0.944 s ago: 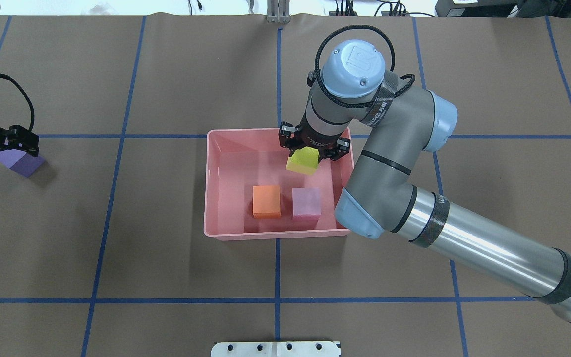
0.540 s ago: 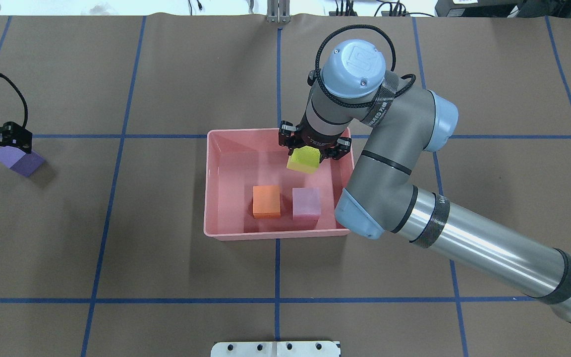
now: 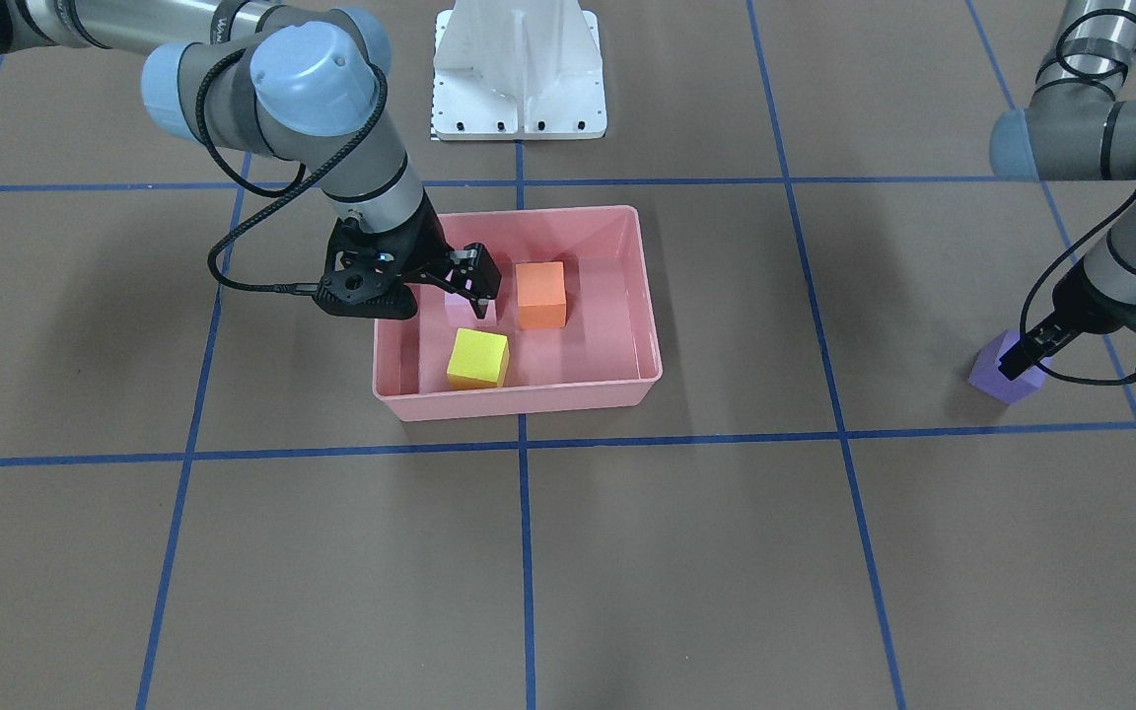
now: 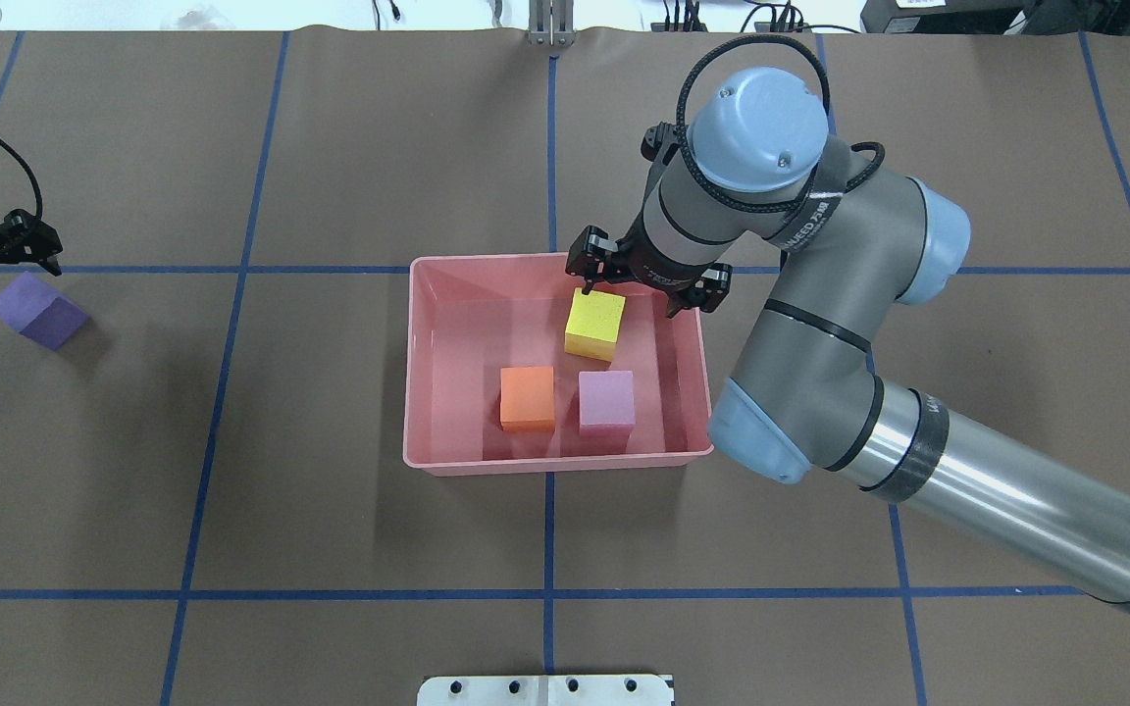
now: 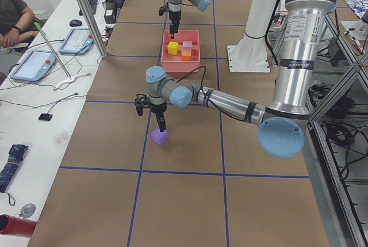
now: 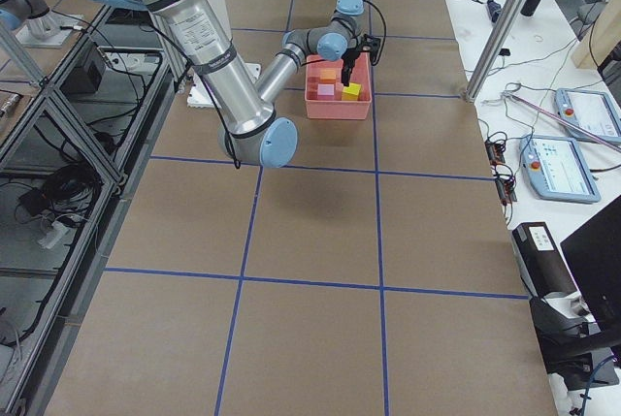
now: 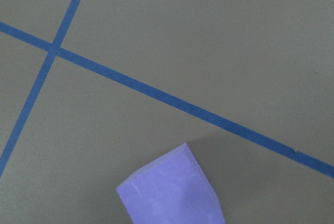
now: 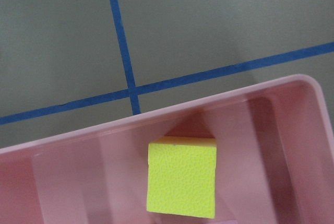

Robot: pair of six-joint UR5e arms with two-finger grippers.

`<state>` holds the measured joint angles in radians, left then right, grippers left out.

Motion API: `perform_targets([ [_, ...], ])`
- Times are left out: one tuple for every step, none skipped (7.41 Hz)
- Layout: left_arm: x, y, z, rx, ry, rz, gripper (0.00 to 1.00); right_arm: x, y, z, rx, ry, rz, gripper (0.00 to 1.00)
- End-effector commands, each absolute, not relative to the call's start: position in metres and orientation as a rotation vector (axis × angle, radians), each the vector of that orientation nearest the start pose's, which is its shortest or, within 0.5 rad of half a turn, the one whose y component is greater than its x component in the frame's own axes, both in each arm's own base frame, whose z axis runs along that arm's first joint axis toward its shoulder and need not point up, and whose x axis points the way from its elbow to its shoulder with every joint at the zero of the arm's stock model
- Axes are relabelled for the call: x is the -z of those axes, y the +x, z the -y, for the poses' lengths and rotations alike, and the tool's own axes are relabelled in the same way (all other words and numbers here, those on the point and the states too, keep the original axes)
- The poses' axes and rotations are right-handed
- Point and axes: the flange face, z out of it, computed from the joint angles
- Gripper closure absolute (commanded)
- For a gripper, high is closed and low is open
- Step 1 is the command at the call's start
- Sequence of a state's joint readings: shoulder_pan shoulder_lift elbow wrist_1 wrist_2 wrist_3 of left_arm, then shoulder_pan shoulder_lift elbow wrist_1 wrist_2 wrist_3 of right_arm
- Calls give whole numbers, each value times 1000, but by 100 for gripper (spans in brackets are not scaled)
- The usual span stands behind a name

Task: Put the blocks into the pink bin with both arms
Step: 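Grasp purple cube with left gripper while right gripper lifts out of bin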

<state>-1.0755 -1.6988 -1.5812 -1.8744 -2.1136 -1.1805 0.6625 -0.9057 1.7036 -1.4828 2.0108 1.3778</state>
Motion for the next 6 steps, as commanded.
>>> perform_targets([
  [-579,202,544,668,-148,-693,0,-193,-457,482,-242,1,978,0],
  [-584,202,543,682,-156,-692,0,-191,-455,480,-241,2,985,0],
  [-587,201,542,689,-156,-695,0,-192,-455,480,-241,2,984,0],
  [-591,199,539,693,-160,-690,0,-192,-455,480,-241,2,984,0],
  [-591,200,539,710,-168,-689,0,-193,-456,480,-241,1,982,0],
  [-595,201,540,716,-163,-699,0,-191,-455,479,-241,2,985,0],
])
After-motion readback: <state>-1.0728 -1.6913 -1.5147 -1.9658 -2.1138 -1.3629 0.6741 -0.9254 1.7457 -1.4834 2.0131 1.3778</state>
